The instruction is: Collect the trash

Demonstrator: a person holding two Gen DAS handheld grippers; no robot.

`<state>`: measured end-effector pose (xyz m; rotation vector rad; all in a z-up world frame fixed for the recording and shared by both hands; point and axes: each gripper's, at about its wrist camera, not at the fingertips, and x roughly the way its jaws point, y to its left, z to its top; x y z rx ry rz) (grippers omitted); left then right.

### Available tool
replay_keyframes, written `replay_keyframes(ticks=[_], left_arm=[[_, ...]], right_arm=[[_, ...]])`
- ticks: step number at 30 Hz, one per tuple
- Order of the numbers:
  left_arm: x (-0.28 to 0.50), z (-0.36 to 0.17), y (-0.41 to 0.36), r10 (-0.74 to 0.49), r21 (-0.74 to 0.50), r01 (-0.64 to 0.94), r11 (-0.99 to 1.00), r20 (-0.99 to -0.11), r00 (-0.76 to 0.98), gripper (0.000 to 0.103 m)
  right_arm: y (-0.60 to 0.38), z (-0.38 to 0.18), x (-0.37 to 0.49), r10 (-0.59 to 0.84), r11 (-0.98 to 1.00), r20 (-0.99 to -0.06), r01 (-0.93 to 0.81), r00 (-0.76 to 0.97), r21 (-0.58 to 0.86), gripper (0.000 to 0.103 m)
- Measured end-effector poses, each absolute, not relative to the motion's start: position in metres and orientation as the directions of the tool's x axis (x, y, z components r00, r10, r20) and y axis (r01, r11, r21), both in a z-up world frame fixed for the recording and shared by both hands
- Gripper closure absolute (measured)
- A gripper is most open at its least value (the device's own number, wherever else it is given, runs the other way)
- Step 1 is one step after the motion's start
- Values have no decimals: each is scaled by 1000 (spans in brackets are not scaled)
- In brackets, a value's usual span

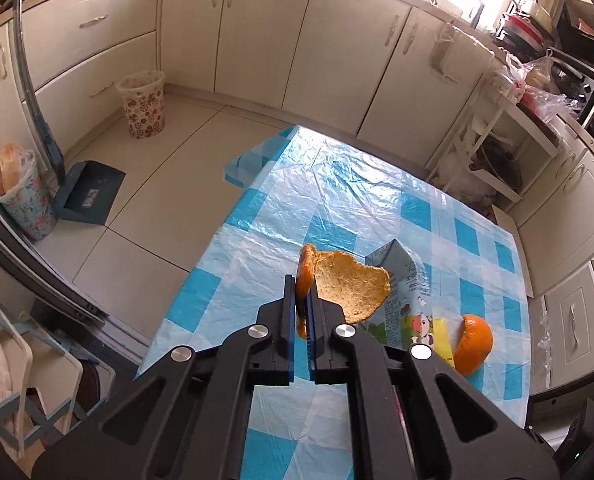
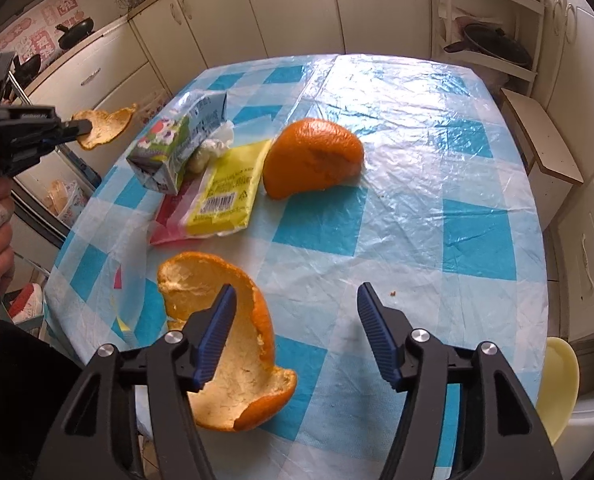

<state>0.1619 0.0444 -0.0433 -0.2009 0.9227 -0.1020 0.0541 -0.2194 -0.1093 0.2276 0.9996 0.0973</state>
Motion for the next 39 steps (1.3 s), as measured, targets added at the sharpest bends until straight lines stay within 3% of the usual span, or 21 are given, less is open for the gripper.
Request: replay_keyframes(ticks=[7,14,21,22,23,24,25,29,34,39], left_arm=[[129,-13,59,-157,-188,28,982,-723,672,98],[126,-12,95,-176,-232,5,973,-724,667,98],[132,-19,114,-234,-305,-2,952,-734,637,98],[132,-18,114,-240,-310,2,951,-733,637,98],[132,-18,115,-246,-315,6,949,-730,637,98],[132,-17,114,-252,-318,10,948,-729,637,98],[132,-17,114,-256,-321,14,947,-728,636,98],[133,-17,112,-275,-336,23,942,-727,630,98],[128,-14,104,-289,-336,47,941,-720,631,98],[120,-13,89,-306,-329,84,941,-714,630,98]], right_arm=[[-199,-74,79,218,955,-736,16,640,297,34],[-145,-69,129,258,950,-737,-26,624,311,30],[-110,-81,190,90,990,-817,36,570,134,27],[-111,-87,195,77,992,-831,40,551,118,27],[-113,-93,199,73,993,-844,41,531,111,40],[-115,-99,203,83,992,-858,39,508,119,64],[-119,-104,205,107,989,-869,40,482,145,69],[-141,-95,188,195,963,-833,60,518,262,70],[-187,-51,144,309,896,-704,52,639,440,70],[-243,-36,90,266,869,-663,124,700,480,70]])
